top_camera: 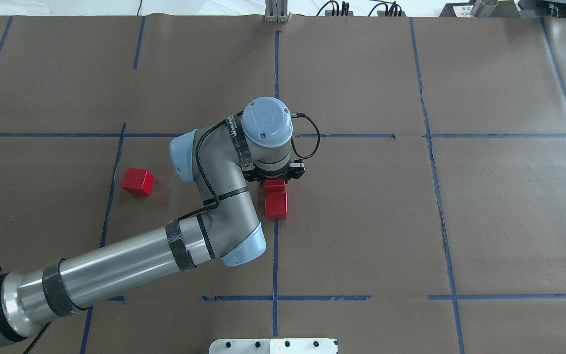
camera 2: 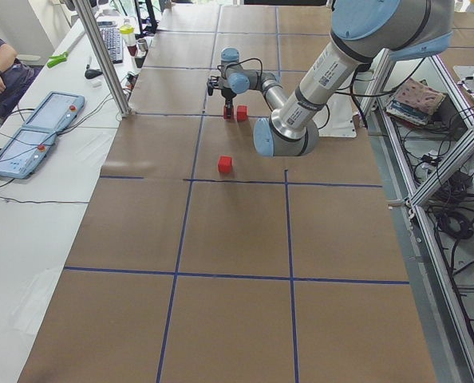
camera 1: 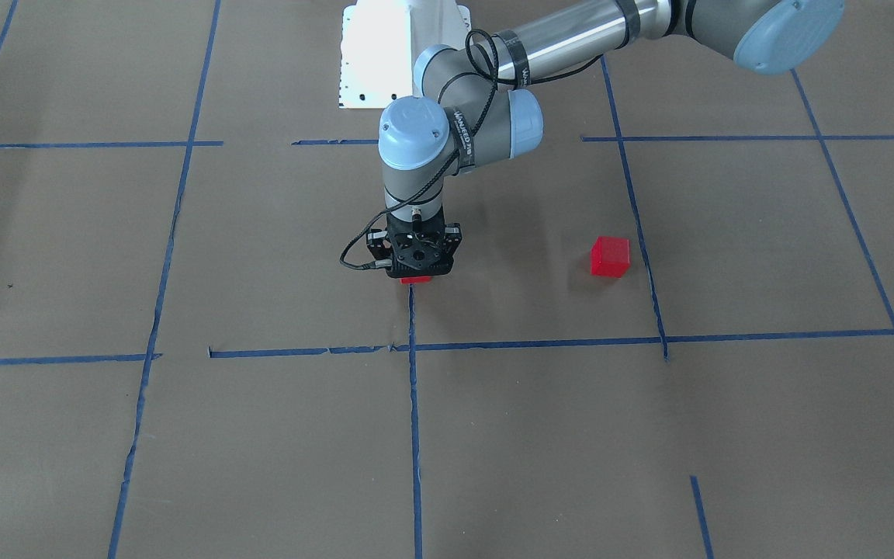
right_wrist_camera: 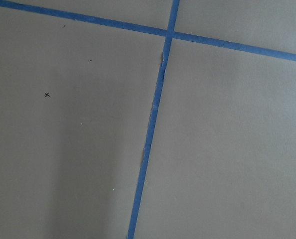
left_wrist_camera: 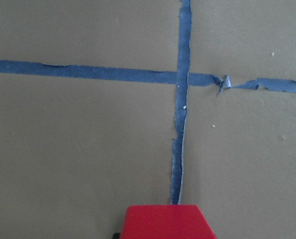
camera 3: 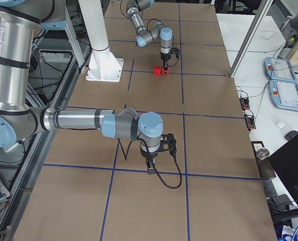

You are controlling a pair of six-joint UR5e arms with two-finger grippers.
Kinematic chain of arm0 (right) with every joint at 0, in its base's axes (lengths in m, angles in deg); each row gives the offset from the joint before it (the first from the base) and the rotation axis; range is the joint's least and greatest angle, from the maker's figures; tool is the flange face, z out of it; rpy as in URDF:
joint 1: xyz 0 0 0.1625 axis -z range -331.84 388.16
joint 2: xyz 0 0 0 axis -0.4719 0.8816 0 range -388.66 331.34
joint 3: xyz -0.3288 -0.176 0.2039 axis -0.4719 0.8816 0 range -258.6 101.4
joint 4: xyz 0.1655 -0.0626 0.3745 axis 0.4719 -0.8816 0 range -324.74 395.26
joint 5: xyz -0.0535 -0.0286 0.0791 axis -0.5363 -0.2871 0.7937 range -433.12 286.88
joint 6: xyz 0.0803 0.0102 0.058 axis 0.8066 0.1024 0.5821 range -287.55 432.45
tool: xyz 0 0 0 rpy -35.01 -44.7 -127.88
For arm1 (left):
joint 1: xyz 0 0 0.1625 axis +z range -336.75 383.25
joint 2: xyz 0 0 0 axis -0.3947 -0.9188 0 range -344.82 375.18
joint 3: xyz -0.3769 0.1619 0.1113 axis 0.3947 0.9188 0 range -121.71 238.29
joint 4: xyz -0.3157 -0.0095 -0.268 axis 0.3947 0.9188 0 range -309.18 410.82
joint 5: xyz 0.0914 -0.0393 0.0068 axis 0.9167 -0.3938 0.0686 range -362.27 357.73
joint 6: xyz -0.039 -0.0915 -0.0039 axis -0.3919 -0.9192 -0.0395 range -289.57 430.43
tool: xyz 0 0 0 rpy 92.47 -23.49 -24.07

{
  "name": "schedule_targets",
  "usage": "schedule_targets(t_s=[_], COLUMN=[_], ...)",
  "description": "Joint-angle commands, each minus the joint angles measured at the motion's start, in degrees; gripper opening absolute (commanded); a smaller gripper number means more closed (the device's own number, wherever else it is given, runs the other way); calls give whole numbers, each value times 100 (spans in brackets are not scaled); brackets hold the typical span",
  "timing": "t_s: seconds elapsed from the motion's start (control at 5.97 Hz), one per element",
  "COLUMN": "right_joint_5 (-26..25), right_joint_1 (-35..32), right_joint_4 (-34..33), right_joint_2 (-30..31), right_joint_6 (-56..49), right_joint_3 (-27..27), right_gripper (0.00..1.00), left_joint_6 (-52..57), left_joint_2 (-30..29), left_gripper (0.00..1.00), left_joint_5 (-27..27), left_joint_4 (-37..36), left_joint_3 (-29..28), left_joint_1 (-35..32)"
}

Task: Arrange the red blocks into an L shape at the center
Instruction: 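Lower the cube against the center cube's far side and release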

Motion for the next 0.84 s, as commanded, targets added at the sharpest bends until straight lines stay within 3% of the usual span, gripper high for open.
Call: schedule_targets(t_s=[0.0,0.67], right_joint_5=[0,0], right_joint_1=[0,0], right_joint_4=[0,0], right_joint_2=[0,0], right_joint_6=[0,26], right_joint_3=[0,9], right_gripper=[100,100], left_joint_6=[-1,-10], left_joint_2=[-6,-6], left_gripper=[2,3], left_joint_5=[-6,3], left_joint_4=[2,-7], left_joint_3=[-1,8], left_joint_1=[39,83])
